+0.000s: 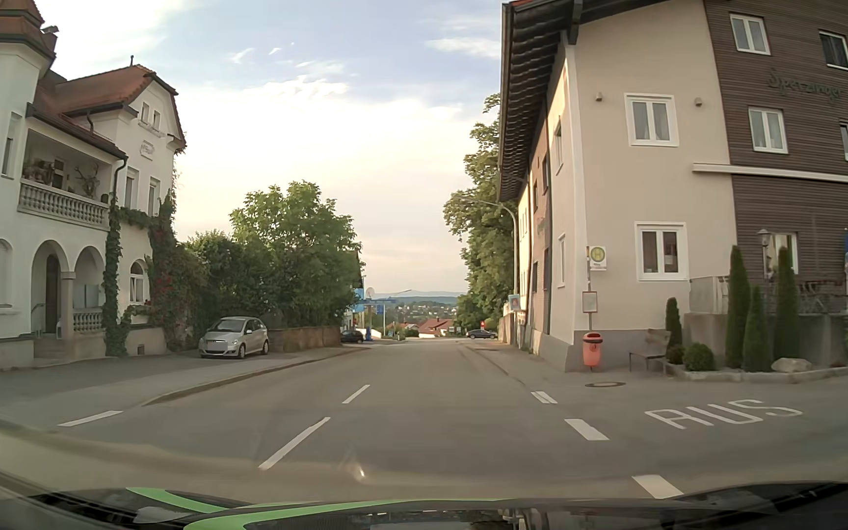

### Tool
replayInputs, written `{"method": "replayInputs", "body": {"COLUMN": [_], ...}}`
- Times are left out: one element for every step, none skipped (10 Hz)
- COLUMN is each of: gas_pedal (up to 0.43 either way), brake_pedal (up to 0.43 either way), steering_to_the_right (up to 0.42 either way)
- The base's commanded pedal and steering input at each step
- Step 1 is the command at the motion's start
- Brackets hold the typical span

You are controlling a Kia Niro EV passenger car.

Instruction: Follow the waypoints while adhering to traffic rules and regulations

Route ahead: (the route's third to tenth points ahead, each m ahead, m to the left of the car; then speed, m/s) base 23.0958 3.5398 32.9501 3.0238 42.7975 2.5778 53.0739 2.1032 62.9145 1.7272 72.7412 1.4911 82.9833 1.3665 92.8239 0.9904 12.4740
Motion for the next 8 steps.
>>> {"method": "replayInputs", "body": {"gas_pedal": [0.118,0.118,0.098,0.087,0.087,0.087,0.087,0.087], "brake_pedal": [0.0,0.0,0.0,0.0,0.0,0.0,0.0,0.0], "steering_to_the_right": [-0.004,-0.004,-0.004,-0.004,-0.004,-0.004,-0.004,-0.004]}}
